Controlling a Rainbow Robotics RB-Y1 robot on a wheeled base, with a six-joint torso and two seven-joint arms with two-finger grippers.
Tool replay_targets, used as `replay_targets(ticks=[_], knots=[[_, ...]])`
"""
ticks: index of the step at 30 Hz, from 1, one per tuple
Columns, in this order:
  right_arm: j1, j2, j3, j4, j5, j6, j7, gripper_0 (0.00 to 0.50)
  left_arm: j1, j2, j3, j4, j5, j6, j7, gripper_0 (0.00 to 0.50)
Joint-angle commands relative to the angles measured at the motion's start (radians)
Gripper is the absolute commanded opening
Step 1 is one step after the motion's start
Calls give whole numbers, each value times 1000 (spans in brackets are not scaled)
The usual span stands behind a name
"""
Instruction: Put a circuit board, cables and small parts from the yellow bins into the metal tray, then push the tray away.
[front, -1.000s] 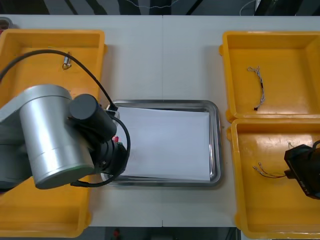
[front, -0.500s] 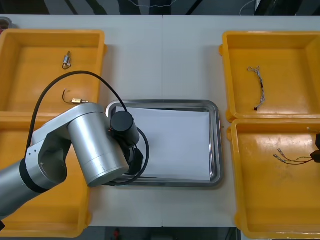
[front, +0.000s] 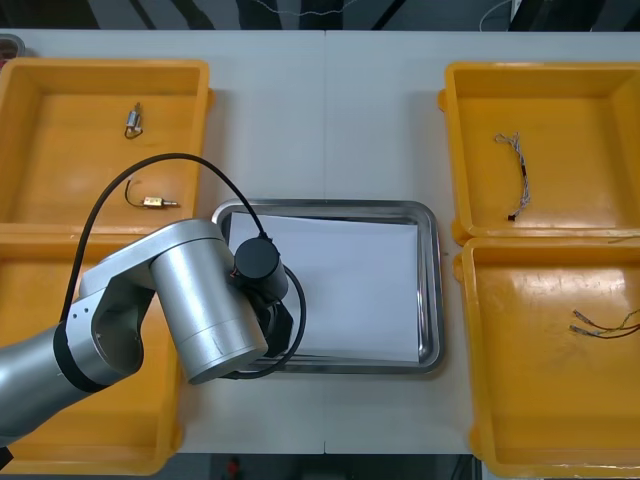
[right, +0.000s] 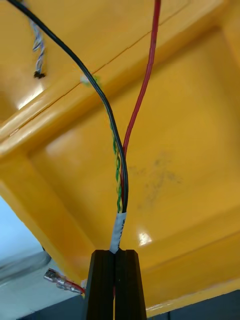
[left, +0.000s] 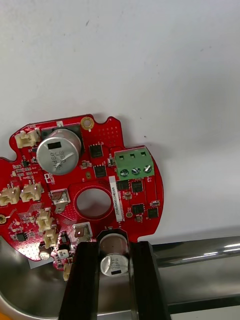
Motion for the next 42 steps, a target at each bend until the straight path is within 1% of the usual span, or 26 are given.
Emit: replay_targets(ticks=[1, 2, 3, 4, 6, 7, 8, 11, 14, 16, 17, 20, 22, 23, 27, 31, 35, 36, 38, 40, 42], knots=[[0, -88, -43, -59, -75, 7, 127, 0, -34, -23, -15, -11, -17, -15, 123, 380], [1, -92, -45, -65, -82, 7, 136, 0, -34, -23, -15, -11, -17, -15, 124, 392], [4, -103, -46, -74, -96, 7, 156, 0, -34, -21, -15, -12, -18, -15, 129, 428], [6, -114, -46, -83, -108, 7, 178, 0, -34, -23, -13, -17, -20, -15, 133, 450], [10, -125, -46, -97, -115, 7, 213, 0, -34, -23, -12, -23, -18, -15, 140, 464], [12, -128, -46, -102, -118, 7, 245, 0, -34, -23, -10, -29, -18, -15, 144, 469], [12, -128, -46, -102, -118, 7, 245, 0, -34, -23, -10, -29, -18, -15, 144, 469], [12, -137, -39, -109, -128, 7, 366, 0, -34, -20, 5, -60, -18, -8, 156, 481], [10, -139, -36, -109, -130, 7, 434, 0, -35, -17, 30, -82, -9, 2, 156, 491], [7, -140, -29, -109, -133, 7, 484, 0, -37, -14, 48, -101, -4, 19, 156, 500], [6, -145, -23, -109, -136, 7, 530, 0, -43, -11, 65, -124, -4, 46, 156, 500], [0, -148, -8, -109, -135, 7, 589, 0, -53, -3, 95, -160, 2, 92, 152, 500], [-5, -148, 4, -109, -130, 7, 610, 0, -60, 3, 122, -174, 20, 115, 149, 500], [-13, -146, 14, -112, -127, 7, 638, 0, -64, 12, 160, -190, 51, 138, 141, 500], [-34, -148, 26, -112, -127, 7, 684, 0, -81, 45, 249, -227, 123, 192, 129, 500], [-72, -148, 58, -117, -136, 7, 707, 0, -106, 84, 350, -244, 212, 197, 110, 500], [-146, -149, 126, -128, -151, 7, 710, 0, -121, 121, 453, -241, 282, 197, 43, 500], [-183, -149, 152, -126, -165, 7, 710, 0, -122, 137, 493, -232, 308, 197, 20, 500], [-215, -149, 175, -123, -179, 7, 711, 0, -124, 150, 523, -218, 330, 197, 2, 500], [-273, -149, 221, -117, -201, 7, 714, 0, -127, 180, 576, -194, 353, 197, -40, 500], [-315, -149, 260, -114, -213, 7, 719, 0, -127, 198, 617, -169, 362, 197, -77, 500]])
